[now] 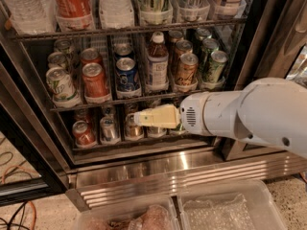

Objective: Pick blue plastic bottle from middle shelf of fridge

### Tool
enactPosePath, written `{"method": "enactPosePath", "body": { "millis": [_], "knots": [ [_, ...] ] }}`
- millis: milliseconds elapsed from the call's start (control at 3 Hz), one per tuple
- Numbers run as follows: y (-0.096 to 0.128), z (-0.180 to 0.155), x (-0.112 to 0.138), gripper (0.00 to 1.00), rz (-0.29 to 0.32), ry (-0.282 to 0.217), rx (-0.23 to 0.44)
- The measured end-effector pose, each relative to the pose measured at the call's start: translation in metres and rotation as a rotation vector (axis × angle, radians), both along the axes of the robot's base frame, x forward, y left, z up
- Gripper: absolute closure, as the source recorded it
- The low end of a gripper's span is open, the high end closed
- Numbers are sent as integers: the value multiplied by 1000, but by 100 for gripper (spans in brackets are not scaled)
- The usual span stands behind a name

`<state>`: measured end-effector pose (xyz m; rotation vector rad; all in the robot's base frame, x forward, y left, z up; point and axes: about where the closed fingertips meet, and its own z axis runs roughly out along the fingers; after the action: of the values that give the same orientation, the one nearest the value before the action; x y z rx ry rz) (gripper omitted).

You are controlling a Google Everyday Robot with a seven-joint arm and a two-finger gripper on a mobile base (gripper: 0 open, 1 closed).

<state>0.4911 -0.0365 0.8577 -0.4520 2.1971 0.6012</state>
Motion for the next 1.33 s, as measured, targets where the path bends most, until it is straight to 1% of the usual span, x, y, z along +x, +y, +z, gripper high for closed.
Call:
{"method": "enactPosePath", "body": {
  "millis": [333, 667, 1000, 1333],
  "knots": [
    [1, 8, 3, 0, -49, -59, 18],
    [13, 14, -8, 0, -138, -146, 51],
    [30, 28, -1, 0, -217, -238, 88],
    [47, 40, 1, 0, -233, -295, 93]
  ]
}}
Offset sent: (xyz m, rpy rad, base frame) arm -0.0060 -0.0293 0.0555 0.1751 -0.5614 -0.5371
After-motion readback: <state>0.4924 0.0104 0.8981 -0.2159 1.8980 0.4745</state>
